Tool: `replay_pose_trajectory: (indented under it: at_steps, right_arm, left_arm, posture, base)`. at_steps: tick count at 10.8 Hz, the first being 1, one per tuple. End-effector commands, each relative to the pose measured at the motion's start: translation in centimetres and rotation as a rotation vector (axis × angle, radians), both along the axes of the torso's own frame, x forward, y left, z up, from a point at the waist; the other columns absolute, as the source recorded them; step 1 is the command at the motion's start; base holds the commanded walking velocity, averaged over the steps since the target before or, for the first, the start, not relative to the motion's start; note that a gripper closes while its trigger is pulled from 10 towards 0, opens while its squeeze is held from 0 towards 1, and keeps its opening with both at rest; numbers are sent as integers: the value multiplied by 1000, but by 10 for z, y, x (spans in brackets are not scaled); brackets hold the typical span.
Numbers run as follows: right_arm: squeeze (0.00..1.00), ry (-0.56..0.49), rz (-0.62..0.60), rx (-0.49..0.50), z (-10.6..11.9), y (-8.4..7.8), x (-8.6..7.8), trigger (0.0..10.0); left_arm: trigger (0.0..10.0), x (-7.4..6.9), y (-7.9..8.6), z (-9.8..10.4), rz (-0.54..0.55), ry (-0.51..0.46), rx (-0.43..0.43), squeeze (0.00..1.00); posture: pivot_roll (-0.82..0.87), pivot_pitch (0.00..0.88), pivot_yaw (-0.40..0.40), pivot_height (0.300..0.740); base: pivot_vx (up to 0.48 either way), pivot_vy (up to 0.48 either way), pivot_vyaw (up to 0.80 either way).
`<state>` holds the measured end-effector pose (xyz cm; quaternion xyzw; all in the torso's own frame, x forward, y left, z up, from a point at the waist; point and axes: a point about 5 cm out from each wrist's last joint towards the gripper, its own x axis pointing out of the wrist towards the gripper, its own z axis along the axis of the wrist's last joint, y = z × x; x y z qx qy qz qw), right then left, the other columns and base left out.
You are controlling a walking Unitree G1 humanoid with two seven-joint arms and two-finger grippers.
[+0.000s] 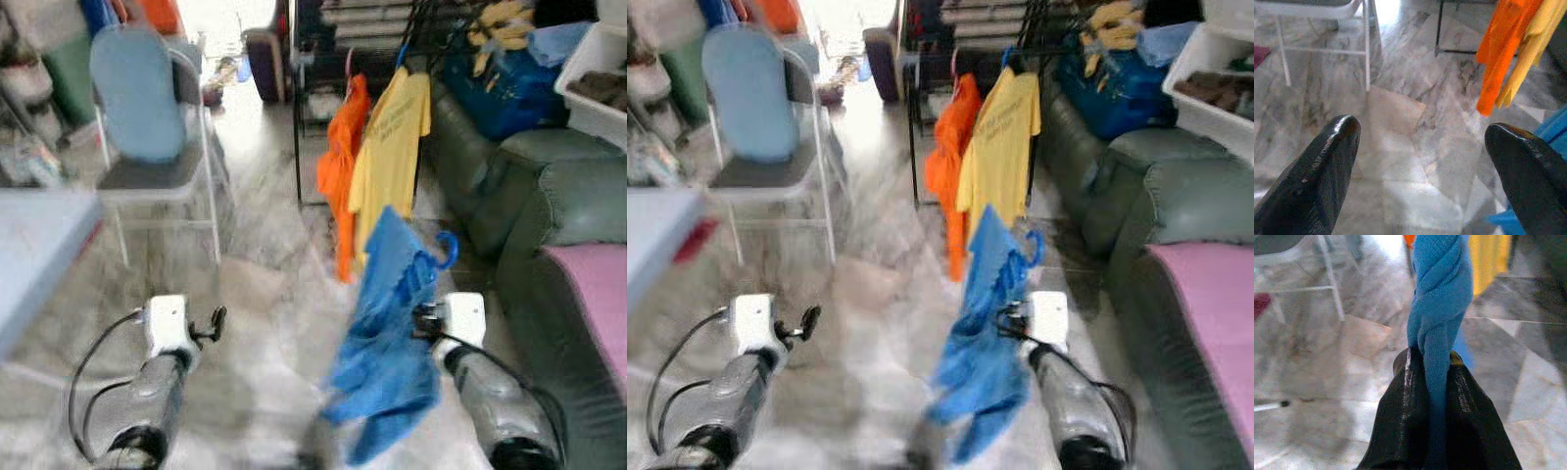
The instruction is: Hang hanger
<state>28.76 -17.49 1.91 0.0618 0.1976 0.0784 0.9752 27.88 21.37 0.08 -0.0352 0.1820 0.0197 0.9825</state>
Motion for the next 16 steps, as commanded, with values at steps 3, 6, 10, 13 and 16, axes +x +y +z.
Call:
replay_pose_trajectory:
  at_steps: [3,6,10,13,16]
  right_arm:
    - [0,-75,-74,-61,13,-13,8,10000]
    - [0,-102,-98,-126,17,-19,9,10000]
    - [0,-144,-193,-110,22,-48,-10,10000]
    - [0,-164,-138,-93,19,-34,-21,10000]
    - [0,-179,-149,-67,26,-28,-21,10000]
  left_arm:
    - [10000,1,-1,2,33,-19,29,0]
    - [10000,-13,8,0,33,-40,87,0]
    - [10000,-44,23,1,9,-78,61,0]
    - [10000,-67,20,-1,-20,-74,87,0]
    - [10000,-68,21,1,-4,-54,56,0]
  posture:
    - [-131,0,23,740]
    - [-111,0,8,740]
    - [-93,0,12,740]
    - [-76,0,2,740]
    - [-86,0,4,740]
  base:
    - [0,0,0]
    - [0,0,0]
    - [0,0,0]
    - [0,0,0]
    - [0,0,0]
